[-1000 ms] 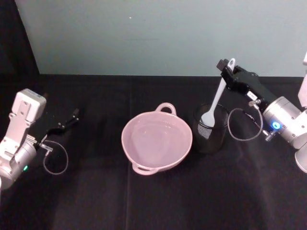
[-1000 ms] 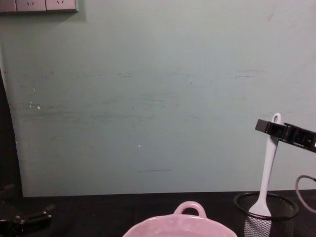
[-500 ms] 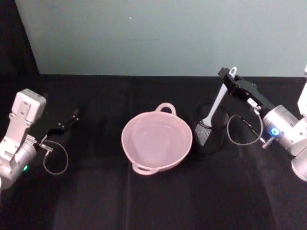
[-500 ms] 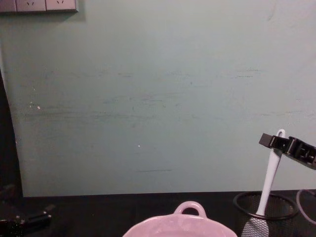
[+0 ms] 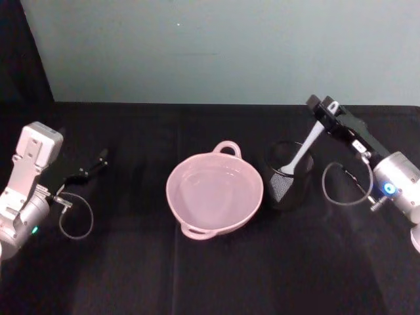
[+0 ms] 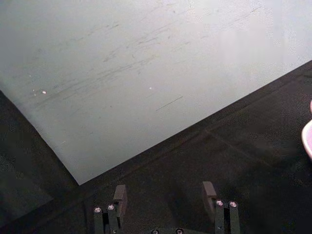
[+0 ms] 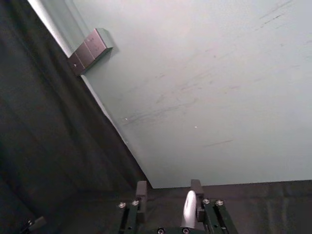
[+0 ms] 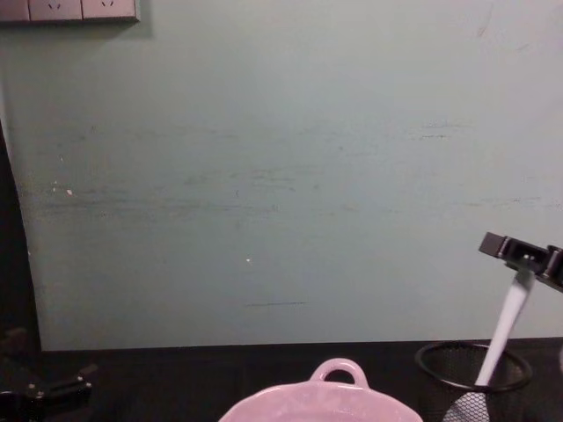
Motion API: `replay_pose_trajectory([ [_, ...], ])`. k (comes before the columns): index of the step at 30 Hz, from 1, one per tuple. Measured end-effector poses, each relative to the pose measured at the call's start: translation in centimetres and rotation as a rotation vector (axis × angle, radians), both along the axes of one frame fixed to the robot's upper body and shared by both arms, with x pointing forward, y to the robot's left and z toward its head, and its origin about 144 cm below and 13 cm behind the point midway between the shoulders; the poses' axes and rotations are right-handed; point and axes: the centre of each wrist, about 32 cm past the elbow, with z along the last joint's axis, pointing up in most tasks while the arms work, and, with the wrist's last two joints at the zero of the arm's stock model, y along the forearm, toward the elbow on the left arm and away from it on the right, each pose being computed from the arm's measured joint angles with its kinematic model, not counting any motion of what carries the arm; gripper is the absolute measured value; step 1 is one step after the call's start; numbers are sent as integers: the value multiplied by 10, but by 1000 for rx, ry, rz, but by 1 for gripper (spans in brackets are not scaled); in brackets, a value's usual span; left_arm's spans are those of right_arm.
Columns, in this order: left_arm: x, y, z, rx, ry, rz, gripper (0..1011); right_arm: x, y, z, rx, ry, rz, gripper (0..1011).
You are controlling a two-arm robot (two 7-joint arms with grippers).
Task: Use the one hand to pick up the spoon and stir the clear water in the bowl.
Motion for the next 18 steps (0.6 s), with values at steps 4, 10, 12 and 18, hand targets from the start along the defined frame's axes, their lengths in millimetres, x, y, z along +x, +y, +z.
replay_pose_trajectory([
  [4,0,0,0,0,0,0,1011,-11,-5,0,1,-1,-11,654],
  [10,0,0,0,0,0,0,1011,-30,-8,-2,-13,-1,-23,846],
  [12,0,0,0,0,0,0,1011,-35,-8,-2,-13,1,-24,881],
  [18,0,0,0,0,0,0,1011,-48,-10,-7,-9,18,-34,1002],
])
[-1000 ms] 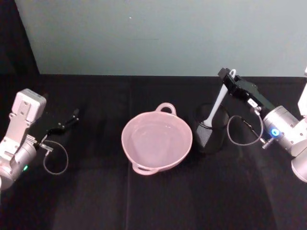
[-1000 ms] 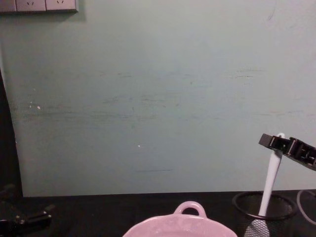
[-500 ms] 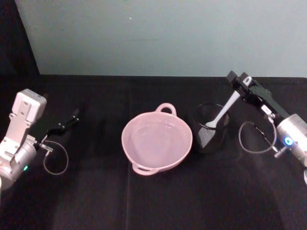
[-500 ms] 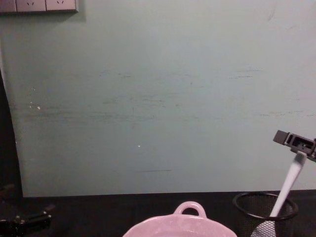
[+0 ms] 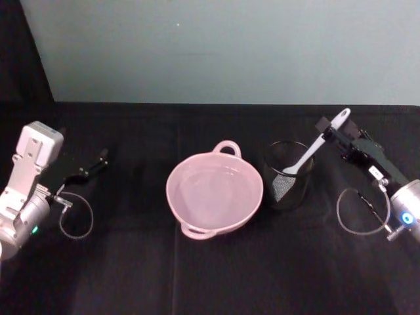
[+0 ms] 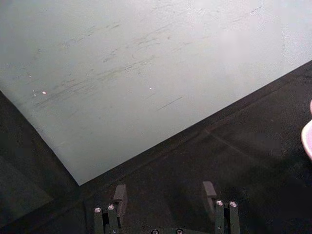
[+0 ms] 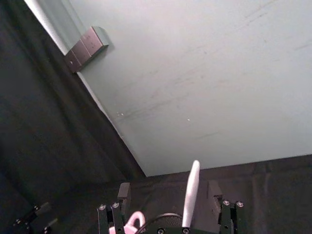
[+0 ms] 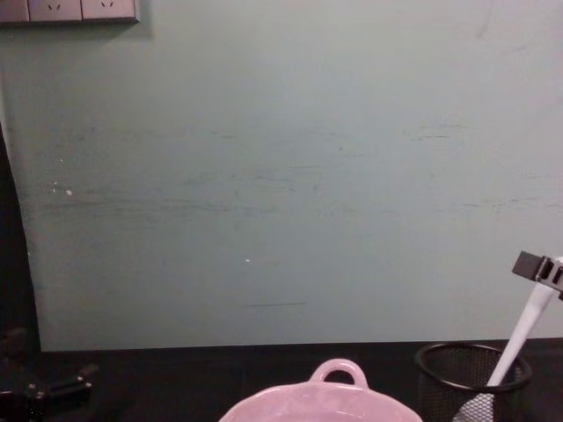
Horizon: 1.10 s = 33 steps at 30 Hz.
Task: Use the one hand to pick up the spoon and stir the clear water in the bowl.
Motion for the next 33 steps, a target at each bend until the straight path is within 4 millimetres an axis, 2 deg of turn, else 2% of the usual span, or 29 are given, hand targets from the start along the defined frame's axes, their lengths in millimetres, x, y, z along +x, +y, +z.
replay_pose_trajectory([
  [10,0,0,0,0,0,0,1011,-12,-5,-5,-65,54,-44,1002],
  [20,0,0,0,0,0,0,1011,-18,-16,1,-319,56,-161,1003],
  [26,0,0,0,0,0,0,1011,-7,-17,7,-468,30,-190,1002],
  [33,0,0,0,0,0,0,1011,20,-12,10,-680,-15,-183,1003],
])
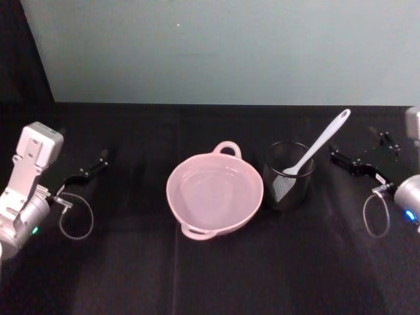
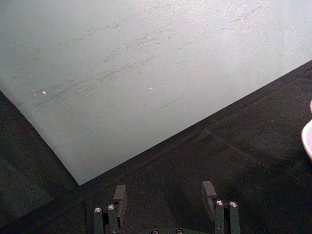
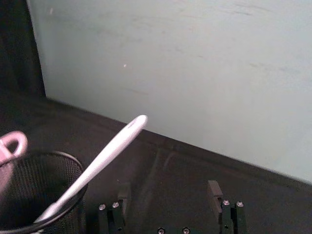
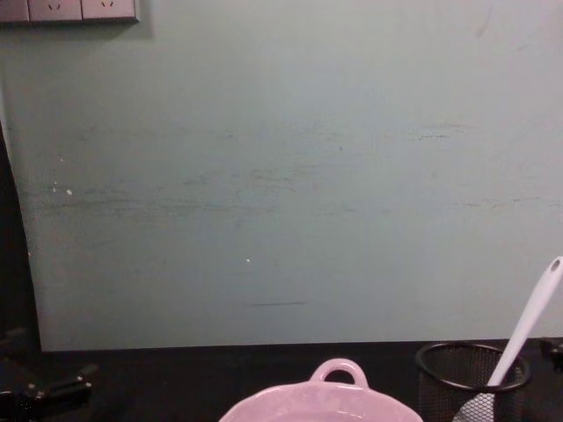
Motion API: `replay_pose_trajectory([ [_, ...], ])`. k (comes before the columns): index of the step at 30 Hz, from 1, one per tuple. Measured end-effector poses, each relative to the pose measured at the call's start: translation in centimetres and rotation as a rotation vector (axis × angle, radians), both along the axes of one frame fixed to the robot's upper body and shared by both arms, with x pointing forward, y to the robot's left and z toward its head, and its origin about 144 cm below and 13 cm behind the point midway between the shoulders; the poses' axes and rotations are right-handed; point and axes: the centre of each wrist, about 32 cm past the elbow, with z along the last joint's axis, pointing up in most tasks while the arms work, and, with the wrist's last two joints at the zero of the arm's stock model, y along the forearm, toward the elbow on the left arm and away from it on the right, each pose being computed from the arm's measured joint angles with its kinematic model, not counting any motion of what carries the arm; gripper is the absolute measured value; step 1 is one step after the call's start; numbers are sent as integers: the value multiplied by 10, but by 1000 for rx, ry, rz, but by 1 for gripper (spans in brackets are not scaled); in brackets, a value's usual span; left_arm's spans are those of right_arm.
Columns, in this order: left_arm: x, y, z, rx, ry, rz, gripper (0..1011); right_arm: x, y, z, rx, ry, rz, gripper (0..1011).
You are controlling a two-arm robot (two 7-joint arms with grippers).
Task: Use the one hand to pick up the spoon and stir the clear water in the bowl.
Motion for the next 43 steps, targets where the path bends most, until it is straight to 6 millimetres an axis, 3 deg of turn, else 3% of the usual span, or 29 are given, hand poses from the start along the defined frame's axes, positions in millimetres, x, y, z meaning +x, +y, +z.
replay_pose_trajectory([
  [7,0,0,0,0,0,0,1011,7,4,-5,-109,5,22,1002],
  [43,0,0,0,0,0,0,1011,6,3,-7,-111,14,21,1002],
])
